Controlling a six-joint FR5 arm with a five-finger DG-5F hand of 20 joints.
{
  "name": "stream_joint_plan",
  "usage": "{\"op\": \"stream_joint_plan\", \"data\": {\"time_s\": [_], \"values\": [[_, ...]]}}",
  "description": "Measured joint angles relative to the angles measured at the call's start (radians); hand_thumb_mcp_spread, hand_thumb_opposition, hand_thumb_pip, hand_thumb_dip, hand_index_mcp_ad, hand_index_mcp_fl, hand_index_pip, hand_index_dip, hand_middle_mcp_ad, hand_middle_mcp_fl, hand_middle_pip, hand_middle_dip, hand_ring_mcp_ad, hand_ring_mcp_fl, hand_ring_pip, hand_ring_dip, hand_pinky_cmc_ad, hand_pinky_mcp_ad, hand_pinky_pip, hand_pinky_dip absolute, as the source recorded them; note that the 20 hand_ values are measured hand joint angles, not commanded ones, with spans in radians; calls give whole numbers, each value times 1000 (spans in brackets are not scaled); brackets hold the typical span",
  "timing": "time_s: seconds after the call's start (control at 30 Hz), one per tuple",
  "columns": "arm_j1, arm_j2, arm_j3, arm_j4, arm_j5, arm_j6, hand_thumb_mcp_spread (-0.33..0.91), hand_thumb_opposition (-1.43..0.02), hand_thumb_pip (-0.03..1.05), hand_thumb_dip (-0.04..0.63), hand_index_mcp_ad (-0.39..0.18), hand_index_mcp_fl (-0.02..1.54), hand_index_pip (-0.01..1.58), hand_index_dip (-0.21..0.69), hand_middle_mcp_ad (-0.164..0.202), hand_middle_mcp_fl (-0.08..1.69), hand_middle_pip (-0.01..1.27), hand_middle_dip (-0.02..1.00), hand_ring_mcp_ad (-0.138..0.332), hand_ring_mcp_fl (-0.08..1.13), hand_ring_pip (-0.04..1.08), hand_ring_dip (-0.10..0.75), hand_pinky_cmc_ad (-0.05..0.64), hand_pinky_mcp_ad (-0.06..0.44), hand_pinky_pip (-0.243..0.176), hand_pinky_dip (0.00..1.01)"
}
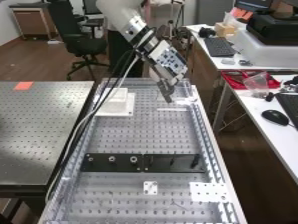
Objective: Grab the chopstick and place it in the clear container
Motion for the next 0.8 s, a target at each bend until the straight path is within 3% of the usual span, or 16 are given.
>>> {"op": "stream_joint_plan", "data": {"time_s": [0.8], "values": [[-10, -60, 75, -81, -19, -24, 686, -1000, 548, 269, -175, 761, 1183, 12, -24, 909, 728, 703, 17, 700, 190, 524, 476, 243, 112, 278]]}}
